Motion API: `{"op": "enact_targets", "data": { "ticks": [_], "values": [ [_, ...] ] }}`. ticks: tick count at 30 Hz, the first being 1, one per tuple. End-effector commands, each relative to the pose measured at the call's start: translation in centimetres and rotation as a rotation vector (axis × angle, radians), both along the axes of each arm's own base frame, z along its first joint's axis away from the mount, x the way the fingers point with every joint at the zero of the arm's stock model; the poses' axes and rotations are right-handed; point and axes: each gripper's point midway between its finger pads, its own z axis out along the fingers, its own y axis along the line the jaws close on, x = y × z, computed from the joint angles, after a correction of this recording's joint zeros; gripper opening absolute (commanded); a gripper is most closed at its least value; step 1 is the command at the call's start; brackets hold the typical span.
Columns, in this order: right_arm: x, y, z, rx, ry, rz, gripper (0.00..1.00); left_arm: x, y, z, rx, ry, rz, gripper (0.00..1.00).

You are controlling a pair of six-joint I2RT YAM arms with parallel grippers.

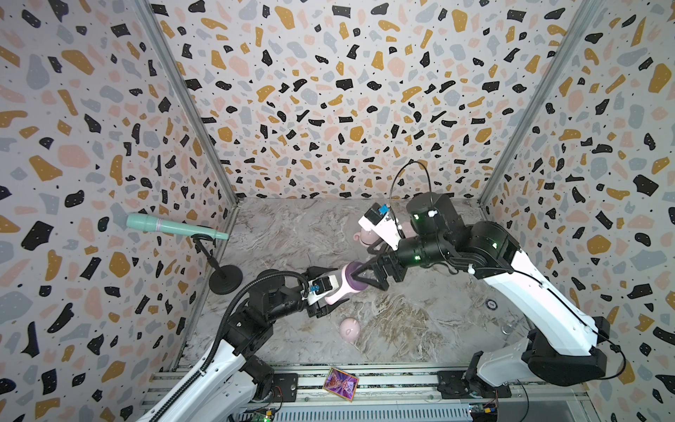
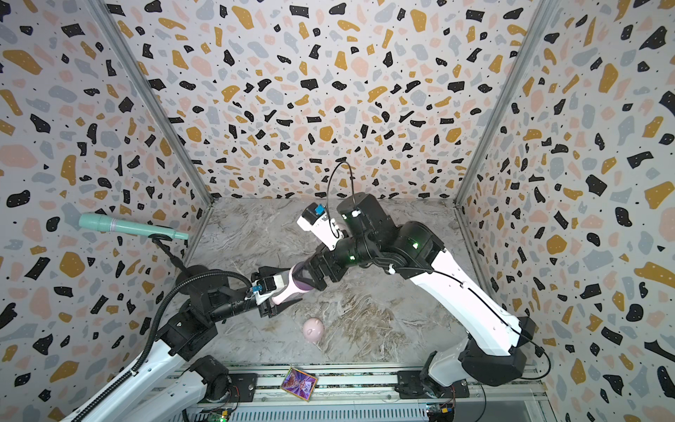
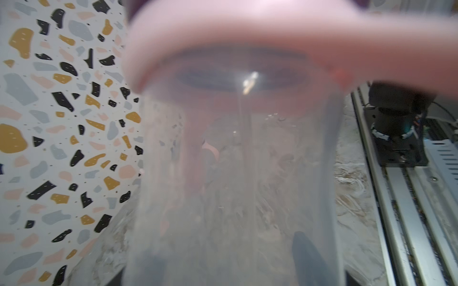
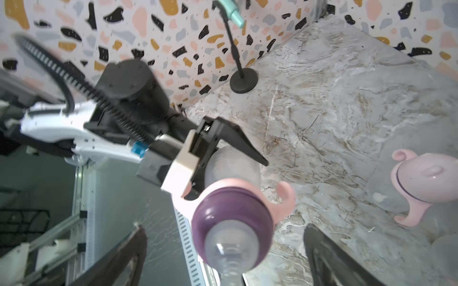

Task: Assemble the baby bottles
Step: Screw the nipple onto the baby bottle.

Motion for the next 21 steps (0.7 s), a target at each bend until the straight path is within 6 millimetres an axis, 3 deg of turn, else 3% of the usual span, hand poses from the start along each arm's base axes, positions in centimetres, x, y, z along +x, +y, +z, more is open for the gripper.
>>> {"op": "enact_targets", "data": {
  "ticks": [1,5,15,21],
  "values": [
    [-2.2,-1.3,-0.5,-0.113,-0.215,0.089,0.98,-2.5,-1.3,3.0,-0.049,-0.008,-0.177,0.11],
    [-2.6,-1.4,-1.9,-0.171,-0.249,0.118,0.99,-2.8,-1.7,3.4,-0.054,0.001,-0.219,0.1],
    [-1.9,-2.3,-0.9,-0.153,-0.284,0.065,1.0,-3.5,-2.0,4.3,-0.085,-0.007,-0.263,0.09],
    [-2.7,-1.9,-1.6,-0.158,-0.236,0.099,0.92,-3.5,-2.0,4.2,-0.079,-0.011,-0.267,0.09]
  ]
}}
